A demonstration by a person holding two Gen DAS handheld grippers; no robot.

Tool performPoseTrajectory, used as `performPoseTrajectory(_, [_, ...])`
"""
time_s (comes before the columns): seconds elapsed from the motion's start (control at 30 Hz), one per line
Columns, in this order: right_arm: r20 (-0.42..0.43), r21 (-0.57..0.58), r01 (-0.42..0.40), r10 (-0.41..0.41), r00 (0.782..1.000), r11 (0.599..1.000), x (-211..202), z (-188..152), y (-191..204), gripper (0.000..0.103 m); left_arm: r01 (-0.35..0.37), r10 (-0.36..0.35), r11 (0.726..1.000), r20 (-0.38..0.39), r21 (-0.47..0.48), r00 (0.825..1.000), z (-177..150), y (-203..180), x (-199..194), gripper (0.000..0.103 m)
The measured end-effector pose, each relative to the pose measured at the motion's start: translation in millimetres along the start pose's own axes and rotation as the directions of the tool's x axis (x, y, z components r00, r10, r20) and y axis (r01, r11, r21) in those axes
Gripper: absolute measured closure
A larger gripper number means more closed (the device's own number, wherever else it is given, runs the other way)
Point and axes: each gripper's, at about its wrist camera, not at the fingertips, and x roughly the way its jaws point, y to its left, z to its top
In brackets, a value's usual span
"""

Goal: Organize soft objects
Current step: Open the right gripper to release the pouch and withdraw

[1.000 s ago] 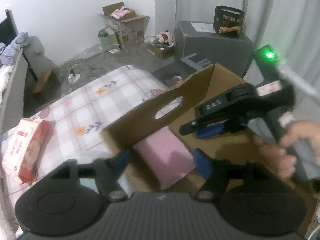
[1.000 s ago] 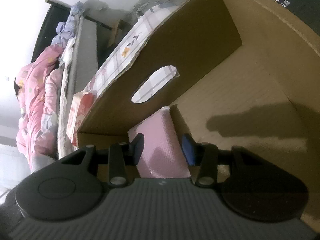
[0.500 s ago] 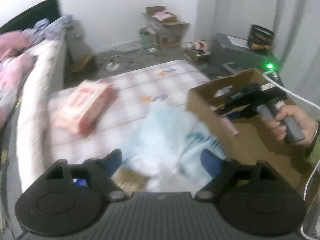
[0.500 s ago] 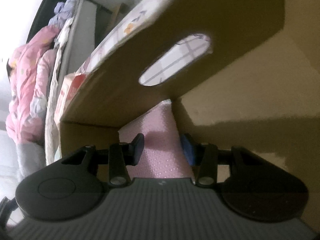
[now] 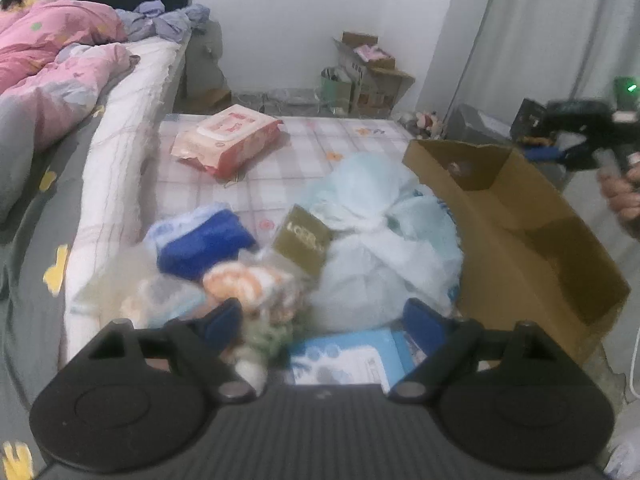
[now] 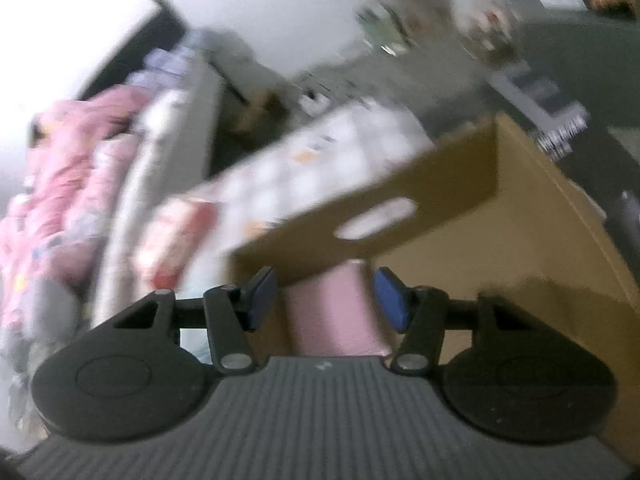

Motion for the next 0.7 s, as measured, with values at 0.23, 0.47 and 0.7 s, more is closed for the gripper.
performPoseTrajectory(0.23, [-0.062,-0.155,-0.217,0.209,0.976,0.964,-68,-68,82,0.048,0.021,-0.021,1.0,0.02,0.005,1.0,-55,-8,-11,0.019])
performPoseTrajectory(0.47, [-0.322,-0.32,-0.267,0.161,0.933,0.909,-8,-167,165,0.054,0.051,-0.051,0.999,0.042,0.012,0.998,-95,-12,8,0.03])
performPoseTrajectory(0.7, [-0.379,-0.426,-0.159,-0.016,0.925,0.89,64,-222,188,0.059,0.071,-0.073,0.997,-0.062,-0.038,0.995,-115,-7,39,0.056])
